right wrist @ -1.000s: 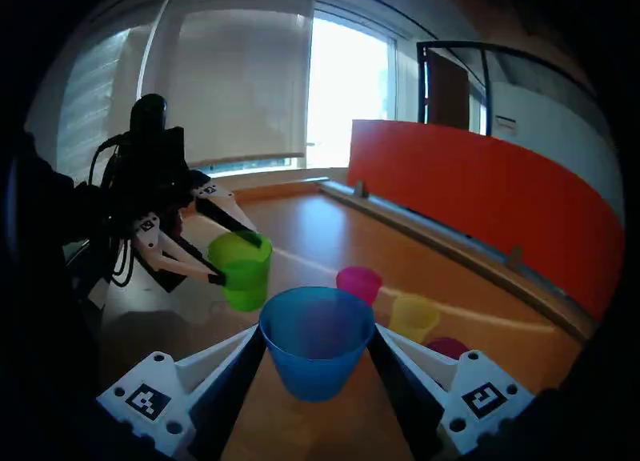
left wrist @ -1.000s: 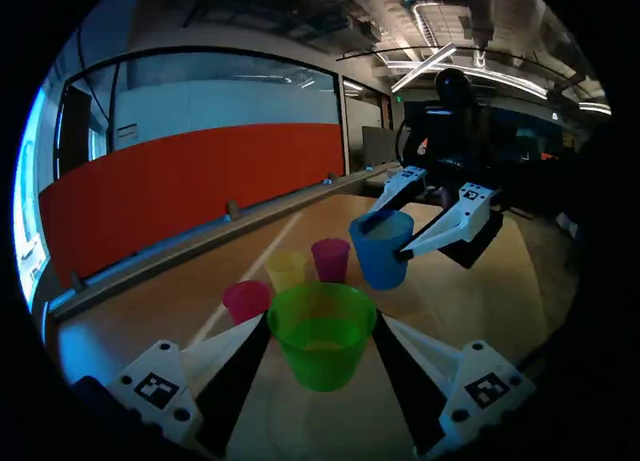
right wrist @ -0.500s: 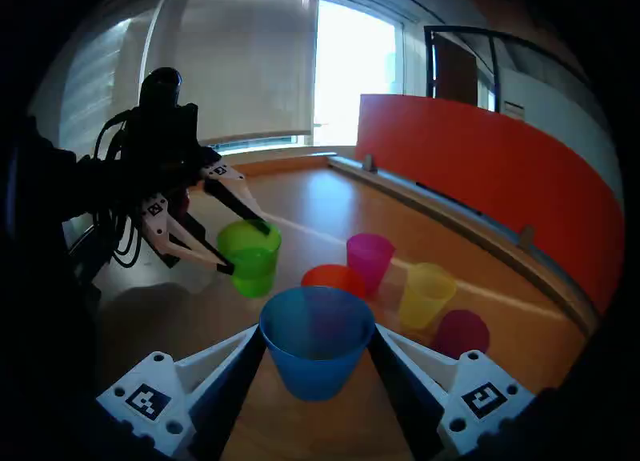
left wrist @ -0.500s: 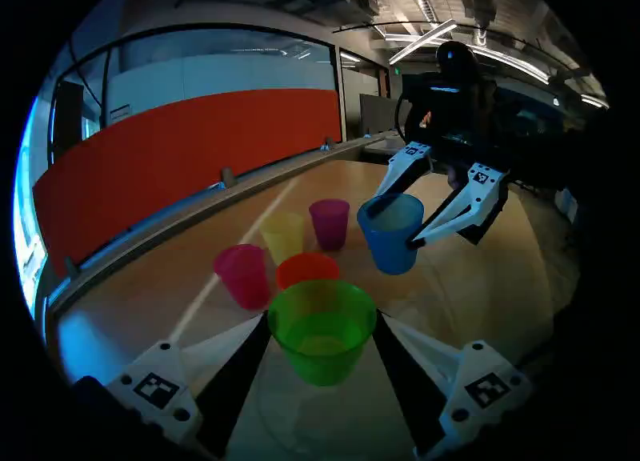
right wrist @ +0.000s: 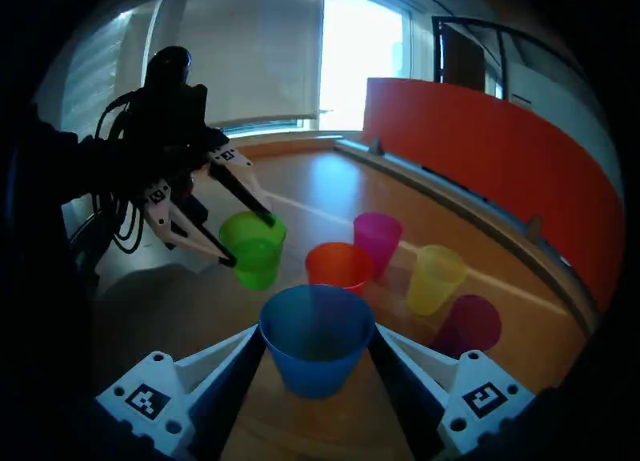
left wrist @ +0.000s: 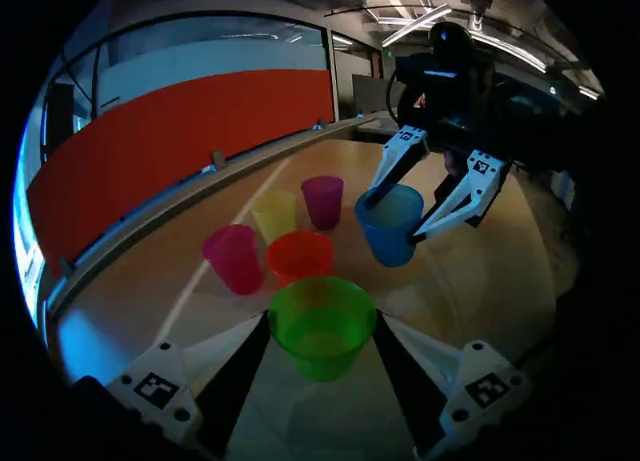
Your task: Pour water
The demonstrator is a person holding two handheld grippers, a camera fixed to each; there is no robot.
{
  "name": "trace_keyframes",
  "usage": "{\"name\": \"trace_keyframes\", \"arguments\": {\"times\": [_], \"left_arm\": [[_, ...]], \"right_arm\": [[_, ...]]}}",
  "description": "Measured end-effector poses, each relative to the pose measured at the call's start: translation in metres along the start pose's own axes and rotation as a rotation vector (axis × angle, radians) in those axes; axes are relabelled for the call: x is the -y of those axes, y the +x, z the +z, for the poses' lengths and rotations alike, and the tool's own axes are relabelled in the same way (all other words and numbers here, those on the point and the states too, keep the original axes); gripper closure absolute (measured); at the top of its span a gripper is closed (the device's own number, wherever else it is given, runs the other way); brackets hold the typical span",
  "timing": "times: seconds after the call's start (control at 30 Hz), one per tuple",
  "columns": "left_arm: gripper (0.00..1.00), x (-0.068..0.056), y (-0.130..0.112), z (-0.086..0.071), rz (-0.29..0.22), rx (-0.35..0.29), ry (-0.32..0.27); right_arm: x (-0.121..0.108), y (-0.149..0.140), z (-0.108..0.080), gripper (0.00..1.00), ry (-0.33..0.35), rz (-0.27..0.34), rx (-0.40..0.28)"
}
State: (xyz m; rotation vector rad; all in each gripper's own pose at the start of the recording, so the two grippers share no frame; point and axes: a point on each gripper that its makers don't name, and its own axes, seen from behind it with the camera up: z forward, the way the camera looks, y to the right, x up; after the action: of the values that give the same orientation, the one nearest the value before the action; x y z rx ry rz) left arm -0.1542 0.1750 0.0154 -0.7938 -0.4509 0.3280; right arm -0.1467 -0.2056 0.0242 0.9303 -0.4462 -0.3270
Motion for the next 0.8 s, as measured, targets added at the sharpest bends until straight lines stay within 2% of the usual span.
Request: {"name": "trace_keyframes", "arguments": {"times": [0.5,0.8], "left_arm": [[0.11,-0.002,-0.016,0.008,0.030,0.071,-0.025],[0.12,-0.004,-0.019,0.010,0.039,0.092,-0.033]], "right_arm": [[-0.002,-0.016,0.002,0.08,0.003,-0.002,0.032],[0.000,-0.020,0.004,0.08,0.006,0.002,0.037]]}}
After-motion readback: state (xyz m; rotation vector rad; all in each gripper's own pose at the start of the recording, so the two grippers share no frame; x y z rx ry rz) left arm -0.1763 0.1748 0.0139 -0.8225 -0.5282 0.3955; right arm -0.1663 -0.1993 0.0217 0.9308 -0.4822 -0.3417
